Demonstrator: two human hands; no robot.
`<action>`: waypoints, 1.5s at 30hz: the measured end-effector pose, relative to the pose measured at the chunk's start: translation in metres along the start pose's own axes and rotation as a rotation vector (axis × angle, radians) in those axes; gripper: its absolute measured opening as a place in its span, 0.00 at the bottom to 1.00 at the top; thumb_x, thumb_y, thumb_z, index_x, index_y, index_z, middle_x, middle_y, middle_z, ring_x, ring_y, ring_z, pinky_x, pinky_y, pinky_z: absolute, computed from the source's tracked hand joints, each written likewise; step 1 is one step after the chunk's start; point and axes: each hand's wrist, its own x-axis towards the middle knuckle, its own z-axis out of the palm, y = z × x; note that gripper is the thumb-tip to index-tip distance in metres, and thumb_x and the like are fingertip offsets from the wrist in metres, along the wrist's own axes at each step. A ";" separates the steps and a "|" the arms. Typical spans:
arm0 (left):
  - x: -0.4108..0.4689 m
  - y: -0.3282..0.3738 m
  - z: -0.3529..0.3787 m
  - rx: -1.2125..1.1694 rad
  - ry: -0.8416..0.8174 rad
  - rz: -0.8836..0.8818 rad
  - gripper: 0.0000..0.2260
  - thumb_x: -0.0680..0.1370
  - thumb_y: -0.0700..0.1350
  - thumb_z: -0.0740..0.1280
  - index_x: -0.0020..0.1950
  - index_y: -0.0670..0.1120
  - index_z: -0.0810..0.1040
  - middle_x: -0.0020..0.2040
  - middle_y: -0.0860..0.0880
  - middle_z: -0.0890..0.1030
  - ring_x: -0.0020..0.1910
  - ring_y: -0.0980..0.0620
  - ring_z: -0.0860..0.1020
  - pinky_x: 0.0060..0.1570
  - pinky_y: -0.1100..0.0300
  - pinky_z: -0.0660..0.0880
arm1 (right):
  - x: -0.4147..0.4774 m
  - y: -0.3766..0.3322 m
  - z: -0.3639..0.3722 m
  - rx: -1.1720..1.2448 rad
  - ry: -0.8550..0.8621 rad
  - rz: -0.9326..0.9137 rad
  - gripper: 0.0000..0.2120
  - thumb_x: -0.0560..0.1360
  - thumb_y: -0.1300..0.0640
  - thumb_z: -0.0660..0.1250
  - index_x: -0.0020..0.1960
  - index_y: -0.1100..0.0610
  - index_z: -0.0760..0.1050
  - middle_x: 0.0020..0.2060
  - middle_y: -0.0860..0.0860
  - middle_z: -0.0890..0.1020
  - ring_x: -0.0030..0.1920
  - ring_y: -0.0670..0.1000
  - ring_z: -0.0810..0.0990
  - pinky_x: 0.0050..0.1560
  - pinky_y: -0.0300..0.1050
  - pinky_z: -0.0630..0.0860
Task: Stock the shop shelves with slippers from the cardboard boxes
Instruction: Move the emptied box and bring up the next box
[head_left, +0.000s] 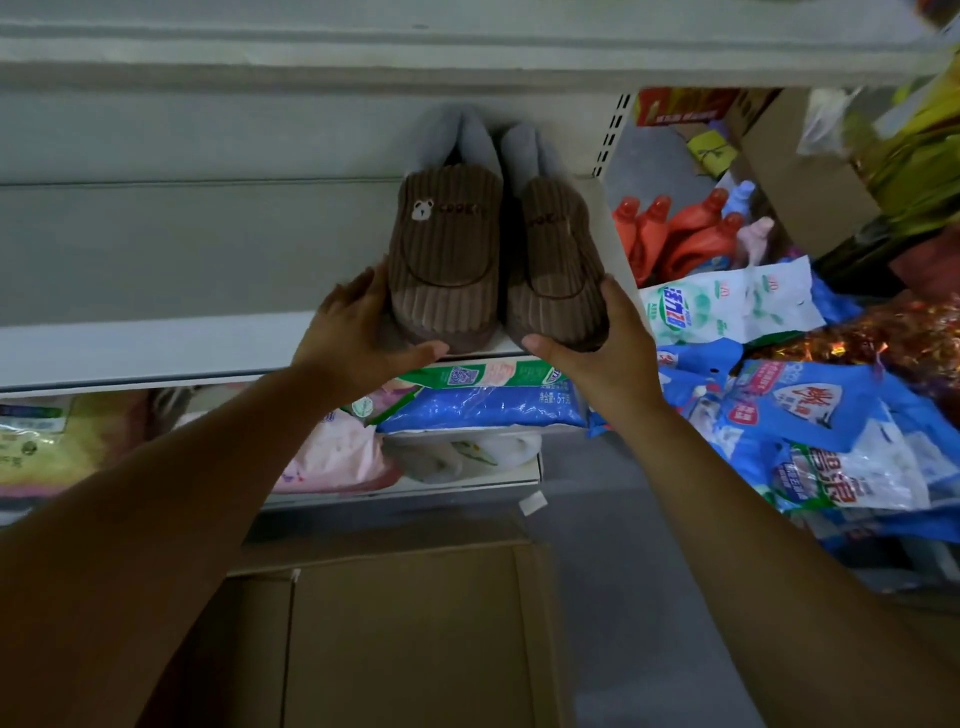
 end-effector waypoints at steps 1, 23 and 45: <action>0.002 -0.002 0.000 0.005 -0.004 -0.001 0.55 0.63 0.79 0.63 0.83 0.52 0.53 0.79 0.45 0.66 0.77 0.41 0.65 0.75 0.46 0.64 | 0.001 0.000 0.000 -0.002 -0.001 -0.004 0.56 0.63 0.35 0.80 0.82 0.53 0.57 0.79 0.50 0.64 0.78 0.50 0.63 0.77 0.48 0.63; -0.024 0.038 -0.007 0.013 -0.010 -0.123 0.45 0.69 0.72 0.64 0.79 0.49 0.61 0.74 0.44 0.71 0.74 0.42 0.68 0.74 0.44 0.62 | -0.007 -0.022 -0.023 -0.228 -0.123 -0.045 0.53 0.67 0.34 0.76 0.80 0.59 0.57 0.76 0.59 0.66 0.74 0.61 0.68 0.71 0.56 0.70; -0.331 -0.076 -0.109 0.199 0.075 -0.019 0.35 0.73 0.66 0.64 0.75 0.47 0.73 0.76 0.43 0.71 0.75 0.41 0.69 0.72 0.40 0.67 | -0.266 -0.151 0.046 -0.550 -0.414 -0.333 0.43 0.76 0.39 0.70 0.83 0.51 0.53 0.82 0.51 0.53 0.82 0.54 0.52 0.80 0.52 0.53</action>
